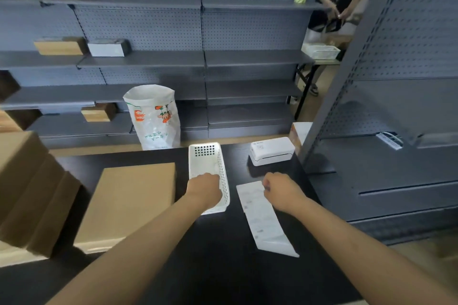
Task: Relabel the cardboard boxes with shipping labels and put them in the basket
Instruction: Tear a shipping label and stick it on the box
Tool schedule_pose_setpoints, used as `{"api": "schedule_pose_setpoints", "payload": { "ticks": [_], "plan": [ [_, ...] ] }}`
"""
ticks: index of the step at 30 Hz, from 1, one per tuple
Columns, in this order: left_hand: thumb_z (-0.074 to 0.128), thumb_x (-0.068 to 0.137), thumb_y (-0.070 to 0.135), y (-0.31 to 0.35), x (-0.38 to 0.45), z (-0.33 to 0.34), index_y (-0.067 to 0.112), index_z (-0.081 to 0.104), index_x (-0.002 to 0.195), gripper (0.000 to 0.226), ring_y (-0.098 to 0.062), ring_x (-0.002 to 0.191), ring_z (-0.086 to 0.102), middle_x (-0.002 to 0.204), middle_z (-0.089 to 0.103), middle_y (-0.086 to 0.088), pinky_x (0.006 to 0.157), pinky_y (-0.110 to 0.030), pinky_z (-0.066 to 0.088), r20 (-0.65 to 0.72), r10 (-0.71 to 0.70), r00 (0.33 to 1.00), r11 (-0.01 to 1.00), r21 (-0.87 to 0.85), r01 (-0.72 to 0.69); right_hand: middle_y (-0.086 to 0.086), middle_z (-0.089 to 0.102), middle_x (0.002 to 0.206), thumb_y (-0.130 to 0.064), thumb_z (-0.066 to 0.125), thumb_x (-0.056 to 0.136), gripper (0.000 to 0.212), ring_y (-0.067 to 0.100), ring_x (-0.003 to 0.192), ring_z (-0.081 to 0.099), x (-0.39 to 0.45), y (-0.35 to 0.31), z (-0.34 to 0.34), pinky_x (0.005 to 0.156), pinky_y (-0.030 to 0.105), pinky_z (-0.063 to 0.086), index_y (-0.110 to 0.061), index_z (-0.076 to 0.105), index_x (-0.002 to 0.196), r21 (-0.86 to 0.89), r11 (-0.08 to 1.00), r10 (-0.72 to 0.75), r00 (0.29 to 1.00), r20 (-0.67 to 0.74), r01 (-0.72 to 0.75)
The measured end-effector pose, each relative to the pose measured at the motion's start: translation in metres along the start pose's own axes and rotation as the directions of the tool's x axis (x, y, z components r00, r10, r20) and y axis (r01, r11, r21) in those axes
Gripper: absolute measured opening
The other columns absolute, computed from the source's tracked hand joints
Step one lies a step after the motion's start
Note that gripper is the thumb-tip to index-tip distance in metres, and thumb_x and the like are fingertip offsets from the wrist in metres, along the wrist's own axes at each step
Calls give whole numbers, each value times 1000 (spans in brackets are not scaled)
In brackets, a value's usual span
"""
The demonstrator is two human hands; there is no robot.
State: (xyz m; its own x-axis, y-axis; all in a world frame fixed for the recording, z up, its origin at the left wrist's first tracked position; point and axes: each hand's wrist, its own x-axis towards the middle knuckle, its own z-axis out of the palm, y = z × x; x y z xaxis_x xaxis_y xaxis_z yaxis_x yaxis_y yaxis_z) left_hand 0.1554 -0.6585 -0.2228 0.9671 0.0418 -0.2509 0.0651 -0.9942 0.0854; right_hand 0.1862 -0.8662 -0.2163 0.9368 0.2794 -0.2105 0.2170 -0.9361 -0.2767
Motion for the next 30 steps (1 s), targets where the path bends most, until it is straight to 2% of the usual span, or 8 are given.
{"api": "schedule_pose_setpoints", "payload": {
  "ticks": [6, 11, 15, 19, 23, 27, 30],
  "plan": [
    [42, 96, 24, 37, 19, 15, 12, 53, 120, 29, -27, 106, 58, 119, 58, -8, 85, -34, 45, 27, 39, 999, 999, -26, -39, 3, 59, 112, -19, 54, 92, 15, 19, 93, 58, 17, 33, 9, 81, 30, 51, -18, 57, 106, 30, 998, 49, 998, 26, -49],
    [45, 95, 17, 65, 50, 21, 11, 54, 114, 22, -27, 103, 57, 114, 58, -8, 84, -33, 46, 25, 102, 995, 993, -67, -100, 5, 56, 123, -17, 48, 92, 26, 24, 112, 51, 33, 49, 23, 93, 35, 46, -15, 55, 117, -42, 999, 5, 993, 114, -1],
    [48, 94, 16, 84, 71, 29, 11, 54, 117, 25, -26, 105, 56, 115, 58, -9, 86, -34, 47, 29, 135, 990, 990, -41, -134, 6, 56, 123, -16, 47, 92, 27, 24, 112, 51, 43, 62, 28, 93, 35, 45, -14, 55, 119, -52, 999, 14, 989, 148, -6],
    [50, 94, 20, 96, 86, 45, 14, 55, 116, 24, -24, 100, 59, 112, 59, -7, 82, -31, 46, 83, 97, 992, 995, -20, -95, 7, 57, 119, -16, 47, 93, 25, 24, 108, 52, 59, 75, 32, 90, 35, 47, -14, 55, 117, -37, 999, -24, 983, 180, 31],
    [51, 95, 25, 105, 95, 57, 16, 57, 116, 24, -20, 93, 61, 109, 62, -4, 82, -30, 49, 105, 15, 994, 995, -98, -5, 7, 57, 118, -17, 48, 93, 23, 24, 106, 53, 77, 89, 37, 88, 34, 48, -13, 56, 114, -10, 997, -71, 973, 221, 75],
    [49, 95, 29, 110, 100, 66, 16, 56, 122, 30, -21, 98, 62, 116, 62, -4, 83, -31, 50, 136, -27, 990, 990, -131, 45, 5, 58, 114, -18, 49, 93, 22, 20, 103, 55, 89, 107, 47, 89, 36, 51, -14, 57, 113, 54, 994, -108, 953, 283, 96],
    [49, 95, 29, 118, 99, 80, 16, 52, 126, 34, -23, 106, 60, 124, 59, -6, 88, -33, 47, 176, -17, 984, 991, -129, 40, 2, 59, 110, -20, 50, 93, 20, 18, 96, 57, 93, 119, 59, 84, 34, 53, -15, 57, 111, 97, 993, -97, 940, 327, 69]
  ]
}}
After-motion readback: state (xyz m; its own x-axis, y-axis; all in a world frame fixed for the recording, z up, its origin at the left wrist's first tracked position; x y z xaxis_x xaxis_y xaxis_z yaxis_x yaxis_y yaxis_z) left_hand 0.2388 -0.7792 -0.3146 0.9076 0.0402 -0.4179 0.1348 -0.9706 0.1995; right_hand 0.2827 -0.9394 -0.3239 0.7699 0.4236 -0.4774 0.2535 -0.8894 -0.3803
